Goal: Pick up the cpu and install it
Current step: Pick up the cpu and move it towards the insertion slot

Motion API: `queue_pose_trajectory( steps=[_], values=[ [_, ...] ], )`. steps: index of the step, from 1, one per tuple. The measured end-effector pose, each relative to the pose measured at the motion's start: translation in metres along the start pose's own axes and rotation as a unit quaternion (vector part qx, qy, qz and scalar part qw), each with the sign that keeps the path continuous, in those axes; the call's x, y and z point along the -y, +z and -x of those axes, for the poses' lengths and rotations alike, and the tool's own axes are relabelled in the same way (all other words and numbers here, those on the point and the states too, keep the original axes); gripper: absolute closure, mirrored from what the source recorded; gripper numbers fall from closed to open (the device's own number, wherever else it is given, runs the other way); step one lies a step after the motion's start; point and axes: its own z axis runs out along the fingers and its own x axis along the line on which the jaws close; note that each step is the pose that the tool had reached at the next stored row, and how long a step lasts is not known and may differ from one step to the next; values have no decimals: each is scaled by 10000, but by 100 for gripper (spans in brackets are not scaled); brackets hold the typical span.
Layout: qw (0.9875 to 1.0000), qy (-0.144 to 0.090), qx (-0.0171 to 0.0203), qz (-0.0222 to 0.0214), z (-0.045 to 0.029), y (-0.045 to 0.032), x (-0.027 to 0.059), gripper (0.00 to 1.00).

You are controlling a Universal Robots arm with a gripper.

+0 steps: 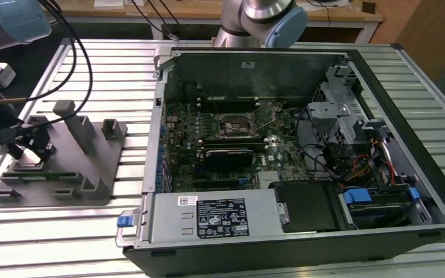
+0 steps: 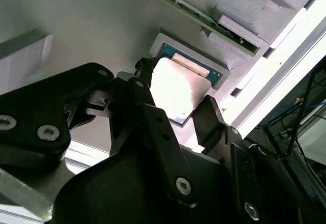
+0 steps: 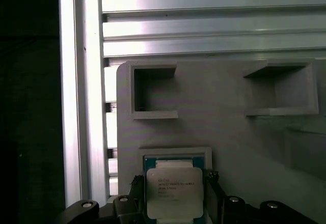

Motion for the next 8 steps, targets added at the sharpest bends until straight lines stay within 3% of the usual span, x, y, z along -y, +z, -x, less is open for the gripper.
queue_pose_trajectory(
  steps=[8],
  values=[
    [10000, 0, -4, 3, -1, 33, 2, 41]
  ],
)
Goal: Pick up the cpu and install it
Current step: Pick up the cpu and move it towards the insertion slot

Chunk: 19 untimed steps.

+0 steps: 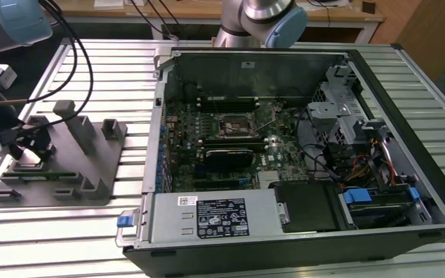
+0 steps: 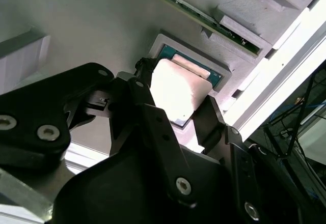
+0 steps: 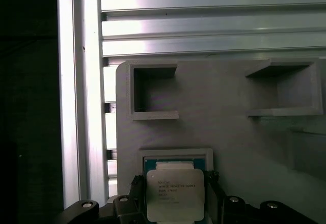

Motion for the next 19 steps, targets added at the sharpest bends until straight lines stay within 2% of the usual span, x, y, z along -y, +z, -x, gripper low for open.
queue_pose_trajectory(
  steps=[5, 7, 15, 19],
  values=[
    [10000, 0, 1, 1, 0, 5, 0, 41],
    [10000, 0, 0, 0, 0, 4, 0, 45],
    [10000, 0, 1, 1, 0, 6, 0, 45],
    [10000, 0, 1, 1, 1, -34, -2, 45]
  ],
)
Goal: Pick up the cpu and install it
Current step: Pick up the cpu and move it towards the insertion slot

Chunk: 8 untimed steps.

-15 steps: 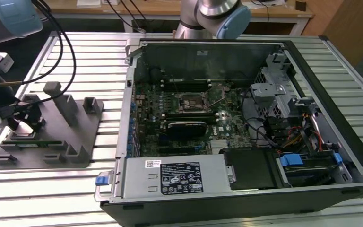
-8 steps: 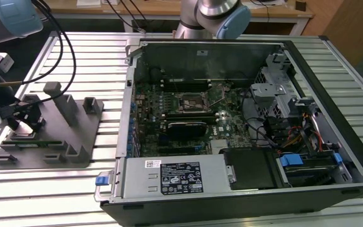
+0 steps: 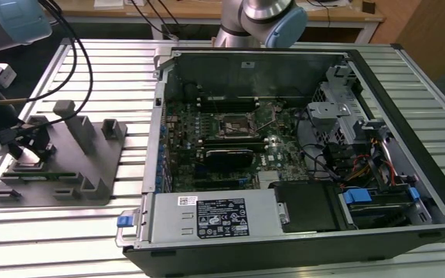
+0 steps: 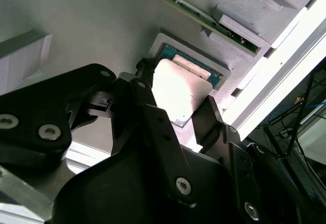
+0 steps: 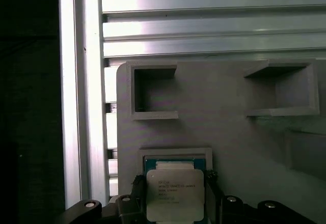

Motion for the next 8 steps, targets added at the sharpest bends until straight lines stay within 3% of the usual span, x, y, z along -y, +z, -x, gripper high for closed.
queue_pose_trajectory(
  steps=[8],
  values=[
    [10000, 0, 0, 0, 3, -119, -6, 45]
  ],
)
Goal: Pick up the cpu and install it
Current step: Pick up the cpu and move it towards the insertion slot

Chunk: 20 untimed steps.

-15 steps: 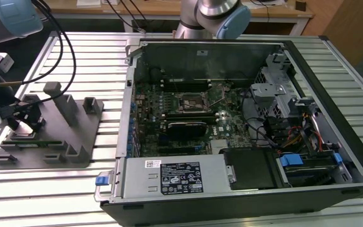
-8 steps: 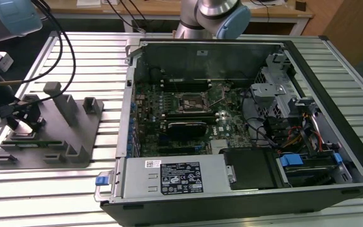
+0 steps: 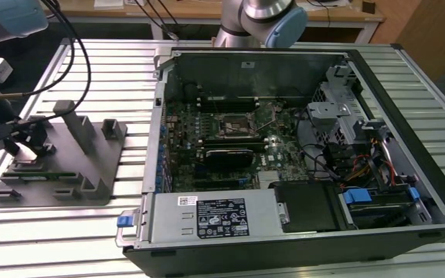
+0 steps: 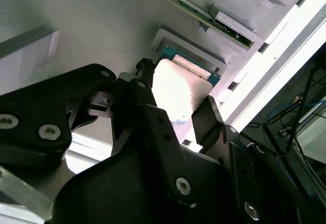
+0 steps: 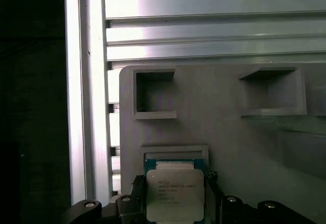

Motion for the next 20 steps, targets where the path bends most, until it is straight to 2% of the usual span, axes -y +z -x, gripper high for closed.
queue_pose_trajectory(
  steps=[20],
  values=[
    [10000, 0, 0, 0, 7, -270, -17, 45]
  ],
)
